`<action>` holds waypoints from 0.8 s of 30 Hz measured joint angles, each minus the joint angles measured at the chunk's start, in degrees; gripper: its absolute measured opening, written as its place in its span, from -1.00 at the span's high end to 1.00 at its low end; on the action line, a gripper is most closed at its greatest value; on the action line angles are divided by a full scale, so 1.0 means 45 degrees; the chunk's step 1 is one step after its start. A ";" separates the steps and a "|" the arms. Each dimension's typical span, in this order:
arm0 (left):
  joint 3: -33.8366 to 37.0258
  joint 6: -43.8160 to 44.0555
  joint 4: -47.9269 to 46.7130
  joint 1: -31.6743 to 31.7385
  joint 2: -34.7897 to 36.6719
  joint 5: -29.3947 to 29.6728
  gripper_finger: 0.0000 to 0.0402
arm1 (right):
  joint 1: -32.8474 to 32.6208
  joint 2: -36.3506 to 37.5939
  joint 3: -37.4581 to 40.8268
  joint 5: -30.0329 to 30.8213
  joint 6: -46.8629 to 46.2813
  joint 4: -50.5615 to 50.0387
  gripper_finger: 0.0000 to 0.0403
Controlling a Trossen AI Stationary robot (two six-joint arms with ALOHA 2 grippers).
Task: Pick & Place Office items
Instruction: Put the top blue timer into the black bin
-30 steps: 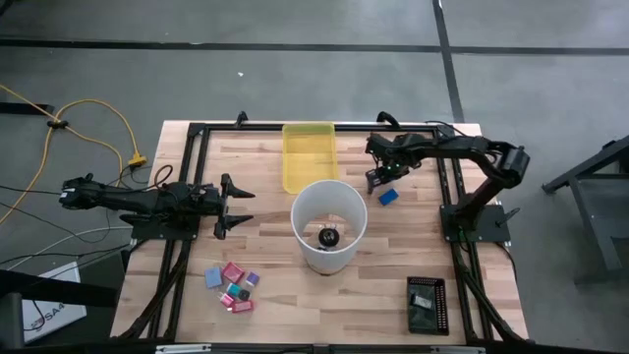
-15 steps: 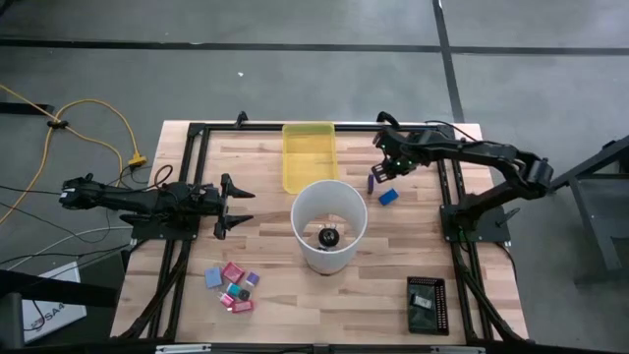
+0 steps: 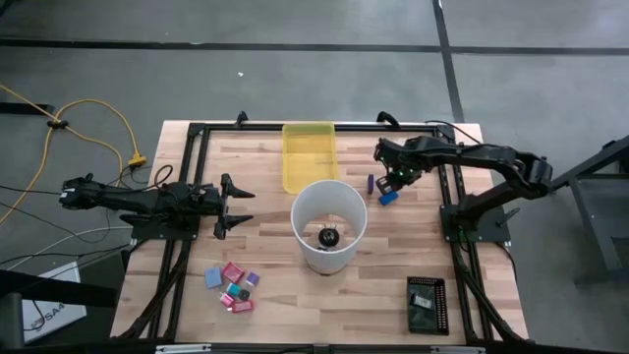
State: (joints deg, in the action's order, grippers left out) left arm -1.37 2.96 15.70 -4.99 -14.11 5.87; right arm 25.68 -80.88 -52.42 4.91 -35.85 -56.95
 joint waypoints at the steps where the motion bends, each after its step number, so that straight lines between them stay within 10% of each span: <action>1: 0.0004 0.0000 0.0000 0.0000 0.0001 0.0000 -0.46 | -0.0121 0.0000 0.0000 -0.0028 -0.0024 -0.0127 0.27; 24: 0.0000 0.0000 0.0000 0.0000 0.0005 0.0000 -0.46 | -0.4412 0.3097 -0.0005 -0.0384 -0.3200 -0.2387 0.26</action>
State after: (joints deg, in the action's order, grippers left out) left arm -1.37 2.96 15.70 -4.99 -14.09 5.87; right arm 5.82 -66.94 -52.45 3.18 -50.25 -67.69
